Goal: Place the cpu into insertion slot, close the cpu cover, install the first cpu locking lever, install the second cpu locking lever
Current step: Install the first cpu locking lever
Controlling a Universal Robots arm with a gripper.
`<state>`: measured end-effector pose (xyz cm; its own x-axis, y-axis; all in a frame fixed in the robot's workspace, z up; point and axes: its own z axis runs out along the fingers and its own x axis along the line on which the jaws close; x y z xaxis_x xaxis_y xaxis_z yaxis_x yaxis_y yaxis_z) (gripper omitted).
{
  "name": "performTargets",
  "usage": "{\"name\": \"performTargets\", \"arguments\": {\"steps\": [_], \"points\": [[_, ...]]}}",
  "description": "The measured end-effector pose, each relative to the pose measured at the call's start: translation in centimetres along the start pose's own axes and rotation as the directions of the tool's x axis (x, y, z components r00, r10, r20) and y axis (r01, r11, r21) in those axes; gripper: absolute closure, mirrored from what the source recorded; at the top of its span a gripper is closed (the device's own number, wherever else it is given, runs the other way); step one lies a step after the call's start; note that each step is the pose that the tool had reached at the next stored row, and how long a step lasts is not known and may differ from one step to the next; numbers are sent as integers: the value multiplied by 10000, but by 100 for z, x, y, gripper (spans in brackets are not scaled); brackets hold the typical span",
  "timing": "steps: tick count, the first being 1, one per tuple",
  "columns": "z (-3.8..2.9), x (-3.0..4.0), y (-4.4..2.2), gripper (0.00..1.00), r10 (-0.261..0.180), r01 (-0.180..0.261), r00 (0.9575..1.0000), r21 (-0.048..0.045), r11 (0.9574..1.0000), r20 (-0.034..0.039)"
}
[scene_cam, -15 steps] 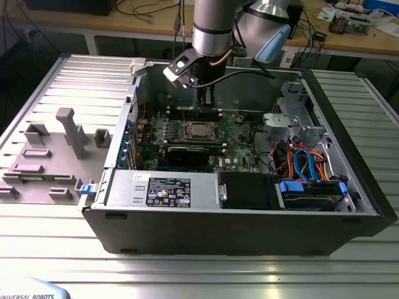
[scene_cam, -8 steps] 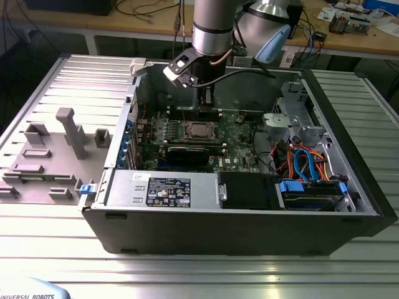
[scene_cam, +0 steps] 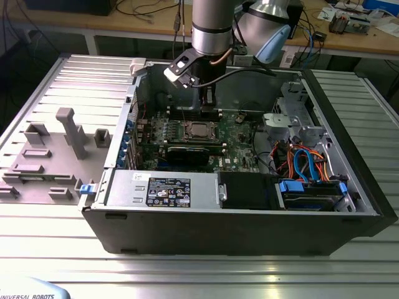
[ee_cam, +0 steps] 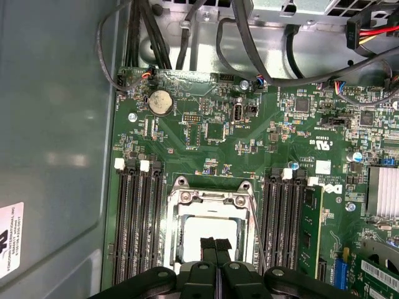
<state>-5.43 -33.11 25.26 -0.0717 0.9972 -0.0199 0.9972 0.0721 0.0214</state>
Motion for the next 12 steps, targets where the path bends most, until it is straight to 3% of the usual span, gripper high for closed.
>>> {"name": "performTargets", "arguments": {"steps": [12], "points": [[0, 0, 0, 89, -126, 126, 9999, -2, 9999, -3]]}}
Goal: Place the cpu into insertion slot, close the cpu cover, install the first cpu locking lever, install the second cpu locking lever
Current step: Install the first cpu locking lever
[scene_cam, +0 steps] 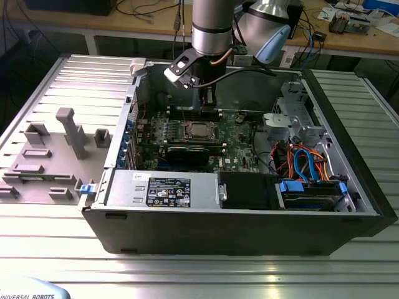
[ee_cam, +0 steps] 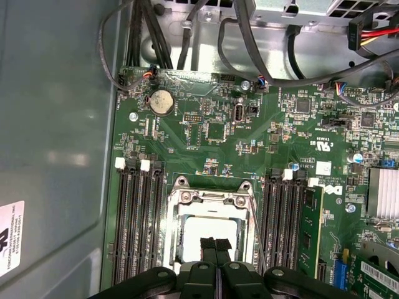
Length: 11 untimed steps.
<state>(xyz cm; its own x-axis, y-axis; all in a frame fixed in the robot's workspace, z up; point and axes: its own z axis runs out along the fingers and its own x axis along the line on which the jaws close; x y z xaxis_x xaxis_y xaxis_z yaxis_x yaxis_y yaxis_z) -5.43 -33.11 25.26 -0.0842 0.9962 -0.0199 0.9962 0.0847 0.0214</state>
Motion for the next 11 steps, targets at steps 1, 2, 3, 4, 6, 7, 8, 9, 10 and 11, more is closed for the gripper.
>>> {"name": "performTargets", "arguments": {"steps": [1, 2, 3, 4, 6, 7, 8, 9, 10, 11], "points": [[0, 0, 0, 89, -35, 35, 10000, -1, 10000, -1], [0, 0, 0, 89, -70, 70, 10000, -2, 10000, -2], [0, 0, 0, 89, -99, 99, 10000, -3, 10000, -3], [0, 0, 0, 89, -137, 137, 9999, -3, 9999, -3], [0, 0, 0, 89, -272, 272, 9996, -6, 9996, -6], [0, 0, 0, 89, -313, 313, 9995, -7, 9995, -7], [0, 0, 0, 89, -358, 358, 9994, -7, 9994, -7], [0, 0, 0, 89, -402, 402, 9992, -8, 9992, -9], [0, 0, 0, 89, -466, 466, 9989, -10, 9989, -10], [0, 0, 0, 89, -533, 533, 9986, -11, 9986, -11]]}}
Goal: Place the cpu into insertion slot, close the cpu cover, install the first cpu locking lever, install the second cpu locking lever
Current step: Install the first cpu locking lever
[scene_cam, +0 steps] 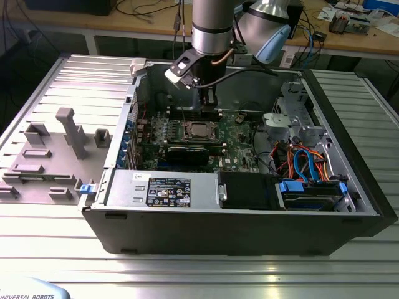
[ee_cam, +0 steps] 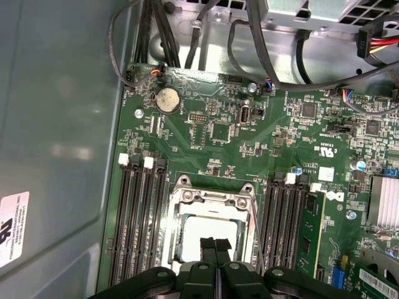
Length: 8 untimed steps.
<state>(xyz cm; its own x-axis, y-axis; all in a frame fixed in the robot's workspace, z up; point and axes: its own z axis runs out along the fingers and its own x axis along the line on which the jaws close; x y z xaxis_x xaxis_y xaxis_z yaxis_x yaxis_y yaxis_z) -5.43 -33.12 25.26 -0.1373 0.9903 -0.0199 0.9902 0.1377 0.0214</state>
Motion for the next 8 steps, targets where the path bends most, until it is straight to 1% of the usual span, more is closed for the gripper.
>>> {"name": "performTargets", "arguments": {"steps": [5, 8], "points": [[0, 0, 0, 89, -377, 377, 9993, -8, 9993, -8], [0, 0, -2, 89, -780, 780, 9970, -16, 9970, -16]]}}
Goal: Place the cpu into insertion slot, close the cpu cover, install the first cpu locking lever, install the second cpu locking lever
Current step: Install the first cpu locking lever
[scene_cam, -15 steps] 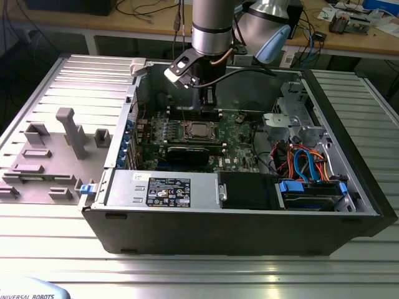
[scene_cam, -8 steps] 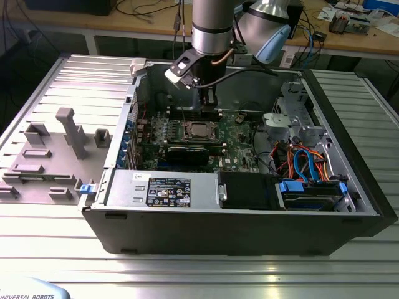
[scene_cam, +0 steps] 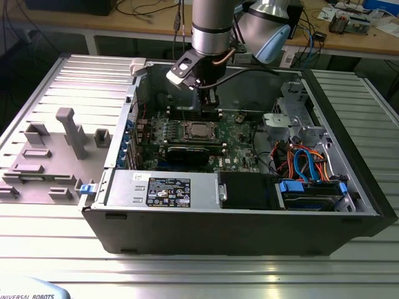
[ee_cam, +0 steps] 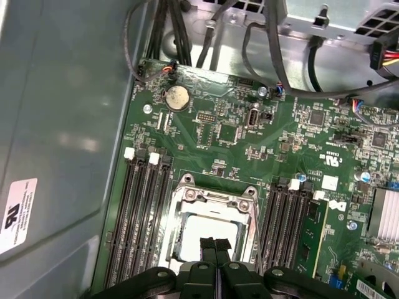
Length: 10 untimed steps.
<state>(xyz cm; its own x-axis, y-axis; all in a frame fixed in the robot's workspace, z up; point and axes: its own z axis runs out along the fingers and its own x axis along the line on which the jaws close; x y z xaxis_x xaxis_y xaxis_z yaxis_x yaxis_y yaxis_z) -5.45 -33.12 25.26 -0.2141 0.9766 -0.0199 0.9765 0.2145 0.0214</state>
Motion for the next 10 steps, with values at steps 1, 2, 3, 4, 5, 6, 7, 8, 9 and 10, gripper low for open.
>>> {"name": "performTargets", "arguments": {"steps": [1, 2, 3, 4, 5, 6, 7, 8, 9, 10], "points": [[0, 0, 0, 89, -79, 79, 10000, -1, 10000, -1], [0, 0, 0, 89, -171, 171, 9999, -3, 9999, -4], [0, 0, -1, 89, -262, 262, 9997, -5, 9997, -6], [0, 0, -1, 89, -389, 389, 9992, -8, 9992, -8], [0, 0, -2, 89, -486, 486, 9988, -10, 9988, -11], [0, 0, -2, 89, -640, 640, 9979, -13, 9979, -13], [0, 0, -2, 89, -749, 749, 9972, -15, 9972, -16], [0, 0, -2, 89, -842, 842, 9964, -17, 9964, -18], [0, 0, -3, 89, -973, 973, 9953, -20, 9953, -20], [0, 0, -3, 89, -1061, 1061, 9944, -22, 9944, -22]]}}
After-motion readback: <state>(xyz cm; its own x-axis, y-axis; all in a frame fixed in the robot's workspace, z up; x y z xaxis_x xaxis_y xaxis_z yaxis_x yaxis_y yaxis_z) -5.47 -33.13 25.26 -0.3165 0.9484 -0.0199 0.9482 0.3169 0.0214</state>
